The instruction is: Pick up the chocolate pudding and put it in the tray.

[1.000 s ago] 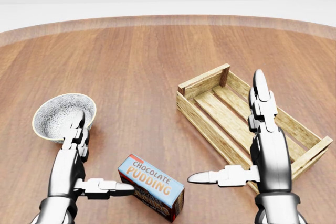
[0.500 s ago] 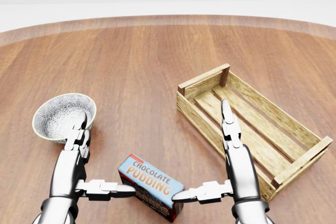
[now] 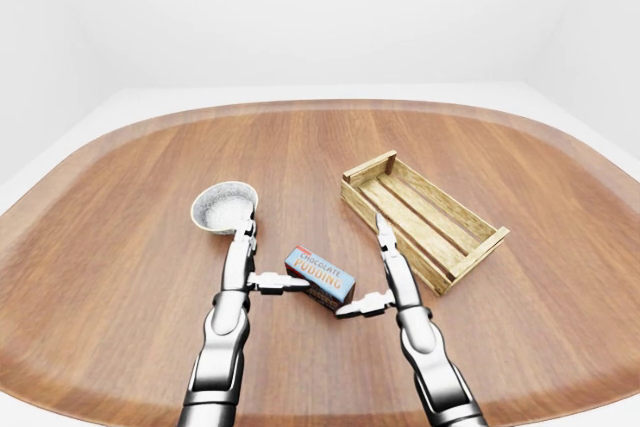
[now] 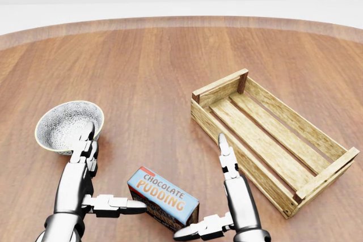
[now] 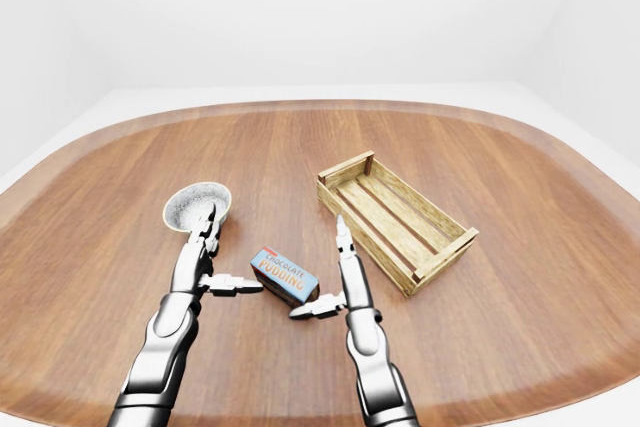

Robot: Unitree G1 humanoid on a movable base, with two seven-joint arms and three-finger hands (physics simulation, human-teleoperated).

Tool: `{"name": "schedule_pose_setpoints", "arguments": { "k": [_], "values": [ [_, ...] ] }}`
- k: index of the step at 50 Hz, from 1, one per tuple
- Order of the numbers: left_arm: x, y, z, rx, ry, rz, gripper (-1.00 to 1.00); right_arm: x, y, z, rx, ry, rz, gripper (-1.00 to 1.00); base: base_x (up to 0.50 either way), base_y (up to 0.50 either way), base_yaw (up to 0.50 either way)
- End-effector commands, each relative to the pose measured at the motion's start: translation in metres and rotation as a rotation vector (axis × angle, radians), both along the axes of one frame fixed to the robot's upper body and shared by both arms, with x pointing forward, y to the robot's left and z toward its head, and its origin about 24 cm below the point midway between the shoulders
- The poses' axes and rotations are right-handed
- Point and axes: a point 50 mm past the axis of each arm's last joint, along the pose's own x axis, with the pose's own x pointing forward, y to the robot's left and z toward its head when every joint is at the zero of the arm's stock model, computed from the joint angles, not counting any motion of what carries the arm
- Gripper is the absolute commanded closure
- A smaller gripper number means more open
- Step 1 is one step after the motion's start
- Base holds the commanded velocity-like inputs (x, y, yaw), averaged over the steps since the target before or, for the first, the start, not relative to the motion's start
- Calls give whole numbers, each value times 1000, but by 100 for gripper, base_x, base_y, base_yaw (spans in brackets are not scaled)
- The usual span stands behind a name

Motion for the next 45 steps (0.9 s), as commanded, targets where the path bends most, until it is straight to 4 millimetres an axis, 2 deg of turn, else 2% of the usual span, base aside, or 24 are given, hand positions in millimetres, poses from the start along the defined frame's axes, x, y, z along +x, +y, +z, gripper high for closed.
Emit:
{"name": "schedule_pose_setpoints", "arguments": {
  "k": [1,27,45],
  "values": [
    [0,1,-1,-3,3,1,-100,-2,6,-15,-15,62,15,-100,0,0,0],
    [-1,0,-2,1,2,-5,-100,5,13,-49,-68,209,22,-100,0,0,0],
    [-1,-1,-2,4,4,-7,-100,7,19,-60,-117,257,44,-100,0,0,0]
  ]
}}
